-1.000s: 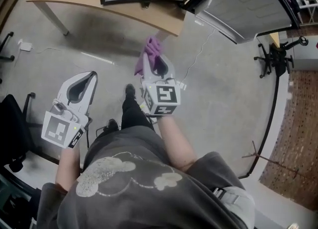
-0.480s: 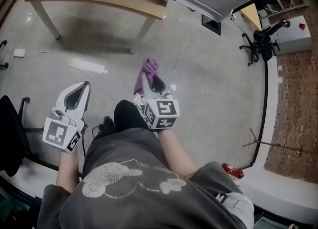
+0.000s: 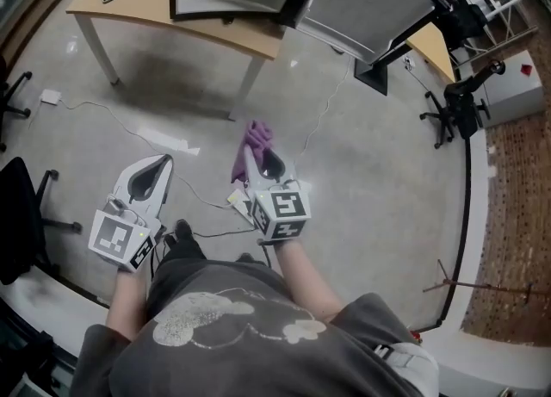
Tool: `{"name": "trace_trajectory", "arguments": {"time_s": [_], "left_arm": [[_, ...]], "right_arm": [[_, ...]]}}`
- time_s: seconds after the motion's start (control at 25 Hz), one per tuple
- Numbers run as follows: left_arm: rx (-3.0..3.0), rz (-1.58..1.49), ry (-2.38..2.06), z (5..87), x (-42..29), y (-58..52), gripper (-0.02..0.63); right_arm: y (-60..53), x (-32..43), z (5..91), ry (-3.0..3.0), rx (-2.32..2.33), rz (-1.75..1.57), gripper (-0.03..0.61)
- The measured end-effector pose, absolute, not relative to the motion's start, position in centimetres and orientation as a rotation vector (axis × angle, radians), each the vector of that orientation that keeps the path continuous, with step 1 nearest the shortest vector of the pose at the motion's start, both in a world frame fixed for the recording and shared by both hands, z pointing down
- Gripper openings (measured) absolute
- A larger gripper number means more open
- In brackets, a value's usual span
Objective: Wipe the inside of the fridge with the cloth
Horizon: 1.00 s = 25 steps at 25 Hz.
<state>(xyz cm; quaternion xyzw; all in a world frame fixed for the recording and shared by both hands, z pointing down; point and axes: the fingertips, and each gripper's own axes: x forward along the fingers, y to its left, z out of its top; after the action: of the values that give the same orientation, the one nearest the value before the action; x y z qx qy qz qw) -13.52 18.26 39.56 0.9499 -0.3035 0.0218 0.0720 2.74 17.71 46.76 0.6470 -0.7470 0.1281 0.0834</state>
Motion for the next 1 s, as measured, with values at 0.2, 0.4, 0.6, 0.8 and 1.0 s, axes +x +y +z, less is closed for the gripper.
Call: {"name": "trace_trajectory", "arguments": {"time_s": [0.2,0.4,0.6,0.8,1.0], "left_arm": [[2.814,0.079,-0.994,39.6,-10.6,22.5,0.017],[2.812,0.062,-1.026,38.9,-6.8,27.5,0.017],[2.825,0.06,-1.055,38.4,-3.7,32.6,0.017],[2.825,0.077,-1.039,38.5,-2.0,36.7,0.017],[2.82,0.115,-1.052,38.8,-2.1,38.8,0.017]], "right_arm": [[23.1,6.9,46.4,-2.267,1.857,0.35,0.084],[28.4,11.1,46.4,-2.313,1.806,0.338,0.084],[33.0,12.2,45.6,-2.402,1.709,0.273,0.083],[36.2,12.5,45.8,-2.421,1.68,0.279,0.081],[38.2,12.4,46.6,-2.428,1.665,0.309,0.078]]}}
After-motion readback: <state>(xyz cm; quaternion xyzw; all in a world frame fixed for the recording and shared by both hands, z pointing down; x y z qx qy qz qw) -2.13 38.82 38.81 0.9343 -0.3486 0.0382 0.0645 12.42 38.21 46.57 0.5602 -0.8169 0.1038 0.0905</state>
